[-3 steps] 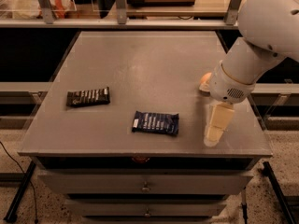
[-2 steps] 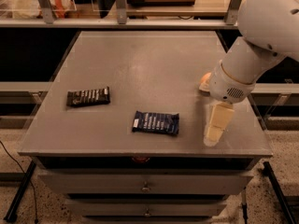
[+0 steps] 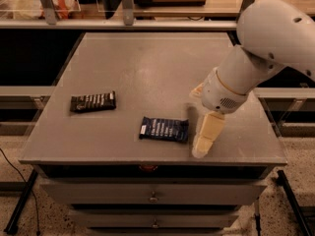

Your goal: Pick rxbar blueberry

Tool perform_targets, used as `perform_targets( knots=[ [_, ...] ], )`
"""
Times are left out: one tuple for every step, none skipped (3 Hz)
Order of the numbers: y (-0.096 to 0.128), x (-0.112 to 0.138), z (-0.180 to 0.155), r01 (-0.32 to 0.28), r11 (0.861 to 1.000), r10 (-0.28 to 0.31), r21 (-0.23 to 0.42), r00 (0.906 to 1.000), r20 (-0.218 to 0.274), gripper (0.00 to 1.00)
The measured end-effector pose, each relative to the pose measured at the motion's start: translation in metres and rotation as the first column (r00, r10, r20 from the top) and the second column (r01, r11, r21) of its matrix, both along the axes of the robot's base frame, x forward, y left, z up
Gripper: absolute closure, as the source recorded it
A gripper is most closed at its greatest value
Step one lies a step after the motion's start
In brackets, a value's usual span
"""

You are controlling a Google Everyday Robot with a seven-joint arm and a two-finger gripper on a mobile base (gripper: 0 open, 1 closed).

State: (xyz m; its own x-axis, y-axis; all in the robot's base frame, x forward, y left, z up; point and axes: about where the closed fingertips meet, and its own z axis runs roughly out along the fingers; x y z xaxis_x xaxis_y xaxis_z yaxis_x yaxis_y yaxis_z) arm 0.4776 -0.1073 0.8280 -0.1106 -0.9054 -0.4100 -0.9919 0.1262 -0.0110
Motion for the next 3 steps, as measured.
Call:
perform_targets(
  knots=[
    [0.03,0.004,-0.002,-0.039,0.997,0.039,0.065,0.9992,0.01,0.0],
    [0.052,0.007,-0.005,-0.067,0.991,0.064,0.116,0.9976,0.028,0.0],
    [0.069,0.008,-0.009,-0.083,0.984,0.076,0.156,0.996,0.046,0.0]
  ],
)
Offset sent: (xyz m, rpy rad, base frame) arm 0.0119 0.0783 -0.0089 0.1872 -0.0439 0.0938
